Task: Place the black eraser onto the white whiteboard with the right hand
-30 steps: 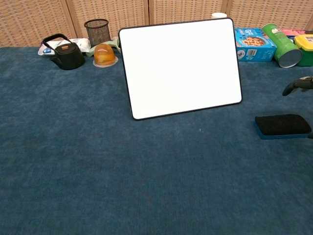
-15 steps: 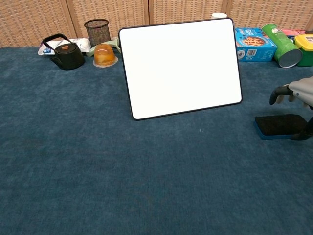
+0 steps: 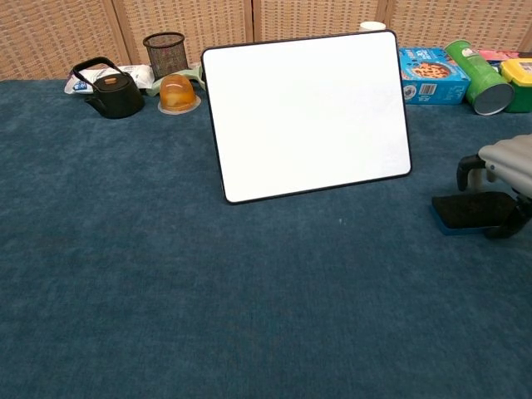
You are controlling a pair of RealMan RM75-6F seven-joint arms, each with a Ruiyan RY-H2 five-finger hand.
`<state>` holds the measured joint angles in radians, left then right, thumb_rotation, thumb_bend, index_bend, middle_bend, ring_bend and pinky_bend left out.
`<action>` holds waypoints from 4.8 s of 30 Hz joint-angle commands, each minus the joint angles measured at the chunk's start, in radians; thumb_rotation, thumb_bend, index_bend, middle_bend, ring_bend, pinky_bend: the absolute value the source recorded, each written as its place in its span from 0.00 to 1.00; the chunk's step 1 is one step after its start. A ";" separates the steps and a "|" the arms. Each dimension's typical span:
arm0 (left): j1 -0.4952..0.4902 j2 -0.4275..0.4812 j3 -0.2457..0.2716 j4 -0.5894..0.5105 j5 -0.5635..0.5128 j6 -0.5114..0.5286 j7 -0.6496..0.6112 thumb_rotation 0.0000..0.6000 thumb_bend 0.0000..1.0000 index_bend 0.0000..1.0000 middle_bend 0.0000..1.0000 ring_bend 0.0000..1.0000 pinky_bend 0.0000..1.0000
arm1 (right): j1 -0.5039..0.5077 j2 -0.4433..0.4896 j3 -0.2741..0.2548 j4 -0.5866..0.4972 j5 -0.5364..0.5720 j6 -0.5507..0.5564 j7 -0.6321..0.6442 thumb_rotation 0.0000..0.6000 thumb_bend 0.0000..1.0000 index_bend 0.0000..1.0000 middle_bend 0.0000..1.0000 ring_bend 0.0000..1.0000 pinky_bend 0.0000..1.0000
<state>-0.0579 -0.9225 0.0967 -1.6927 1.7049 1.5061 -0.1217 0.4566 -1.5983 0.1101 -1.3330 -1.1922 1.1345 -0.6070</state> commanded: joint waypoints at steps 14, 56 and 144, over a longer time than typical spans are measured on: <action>0.000 0.001 0.000 0.000 0.002 0.003 -0.005 1.00 0.07 0.00 0.00 0.00 0.05 | -0.013 -0.062 0.031 0.032 -0.154 0.161 0.216 1.00 0.16 0.60 0.61 0.58 0.71; -0.004 0.011 0.006 0.009 0.016 0.003 -0.034 1.00 0.07 0.00 0.00 0.00 0.05 | 0.271 -0.520 0.380 0.429 -0.043 0.339 0.035 1.00 0.31 0.62 0.63 0.66 0.81; -0.004 0.031 0.018 0.034 0.031 0.016 -0.110 1.00 0.07 0.00 0.00 0.00 0.05 | 0.374 -0.464 0.321 0.184 0.075 0.340 -0.012 1.00 0.00 0.13 0.08 0.14 0.37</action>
<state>-0.0619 -0.8919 0.1151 -1.6585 1.7362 1.5220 -0.2318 0.8781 -2.1275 0.4545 -1.0379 -1.1237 1.4883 -0.5769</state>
